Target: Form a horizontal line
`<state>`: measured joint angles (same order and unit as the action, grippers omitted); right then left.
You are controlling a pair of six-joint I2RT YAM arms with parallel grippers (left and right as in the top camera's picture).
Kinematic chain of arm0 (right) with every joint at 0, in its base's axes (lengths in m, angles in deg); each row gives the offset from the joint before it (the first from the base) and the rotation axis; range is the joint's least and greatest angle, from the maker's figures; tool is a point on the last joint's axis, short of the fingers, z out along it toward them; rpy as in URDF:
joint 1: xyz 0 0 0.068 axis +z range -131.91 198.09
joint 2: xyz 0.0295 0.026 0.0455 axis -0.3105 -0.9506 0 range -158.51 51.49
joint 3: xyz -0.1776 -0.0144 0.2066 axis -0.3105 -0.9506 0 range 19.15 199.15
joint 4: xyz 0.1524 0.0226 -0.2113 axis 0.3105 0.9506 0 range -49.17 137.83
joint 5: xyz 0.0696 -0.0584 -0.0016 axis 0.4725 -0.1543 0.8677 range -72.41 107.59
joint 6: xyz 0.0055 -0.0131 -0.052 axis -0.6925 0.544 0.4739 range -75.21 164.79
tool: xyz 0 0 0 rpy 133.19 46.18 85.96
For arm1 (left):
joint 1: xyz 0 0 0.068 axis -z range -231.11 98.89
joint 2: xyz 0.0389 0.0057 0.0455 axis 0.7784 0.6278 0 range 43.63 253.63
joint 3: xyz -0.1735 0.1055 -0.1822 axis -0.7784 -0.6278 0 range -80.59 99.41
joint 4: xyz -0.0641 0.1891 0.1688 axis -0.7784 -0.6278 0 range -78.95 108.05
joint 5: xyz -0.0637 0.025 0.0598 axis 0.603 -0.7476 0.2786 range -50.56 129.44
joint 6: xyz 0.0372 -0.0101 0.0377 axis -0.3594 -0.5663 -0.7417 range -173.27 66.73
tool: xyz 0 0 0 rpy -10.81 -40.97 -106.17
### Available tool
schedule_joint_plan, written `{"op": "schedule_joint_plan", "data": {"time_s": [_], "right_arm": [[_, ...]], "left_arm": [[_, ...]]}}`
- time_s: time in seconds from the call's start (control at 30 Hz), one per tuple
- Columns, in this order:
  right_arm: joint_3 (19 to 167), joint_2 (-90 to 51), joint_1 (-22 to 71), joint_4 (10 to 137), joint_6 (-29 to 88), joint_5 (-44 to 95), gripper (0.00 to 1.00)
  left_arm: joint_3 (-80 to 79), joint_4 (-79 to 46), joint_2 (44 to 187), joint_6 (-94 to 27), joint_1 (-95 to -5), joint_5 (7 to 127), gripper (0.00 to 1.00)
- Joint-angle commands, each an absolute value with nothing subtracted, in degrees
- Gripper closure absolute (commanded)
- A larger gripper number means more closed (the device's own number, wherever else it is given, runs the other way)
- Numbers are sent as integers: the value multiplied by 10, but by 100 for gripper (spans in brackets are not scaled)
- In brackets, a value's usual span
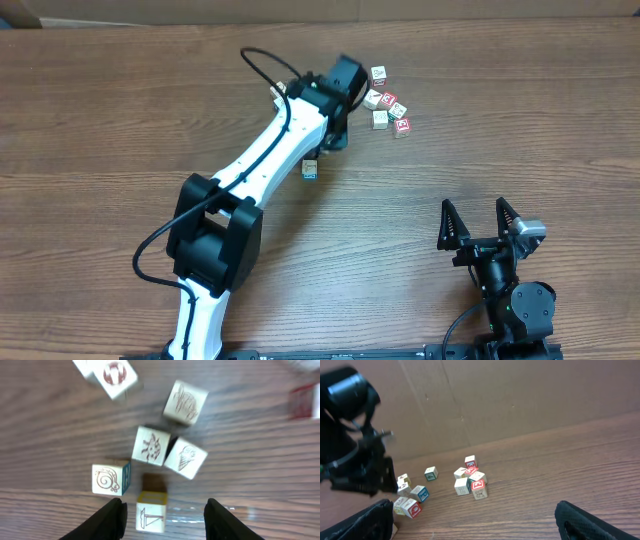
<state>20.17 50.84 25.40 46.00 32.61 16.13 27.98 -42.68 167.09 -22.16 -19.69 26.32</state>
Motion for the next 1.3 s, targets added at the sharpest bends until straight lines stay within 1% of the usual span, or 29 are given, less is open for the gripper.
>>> {"op": "schedule_joint_plan", "data": {"time_s": [0.0,0.1,0.17,0.27,0.37,0.43,0.53,0.63,0.8,1.0,1.27], "right_arm": [[196,510,255,457,328,164,0],[196,510,255,457,328,164,0],[196,510,255,457,328,164,0],[196,510,255,457,328,164,0],[196,510,255,457,328,164,0],[196,510,255,457,328,164,0],[196,510,255,457,328,164,0],[196,510,255,457,328,164,0],[196,510,255,457,328,164,0],[196,510,255,456,328,164,0],[196,510,255,457,328,164,0]], "left_arm": [[338,-450,1675,-238,-200,255,51],[374,-466,1675,-246,-199,250,50],[382,-473,1675,-247,-201,240,45],[381,-497,1675,-250,-213,229,41],[372,-516,1675,-266,-236,227,39],[366,-526,1675,-271,-256,235,39],[356,-530,1675,-290,-287,275,42],[343,-522,1675,-300,-301,290,42],[294,-498,1675,-315,-296,294,42],[230,-462,1675,-315,-285,316,46],[229,-449,1673,-321,-270,311,42]]}}
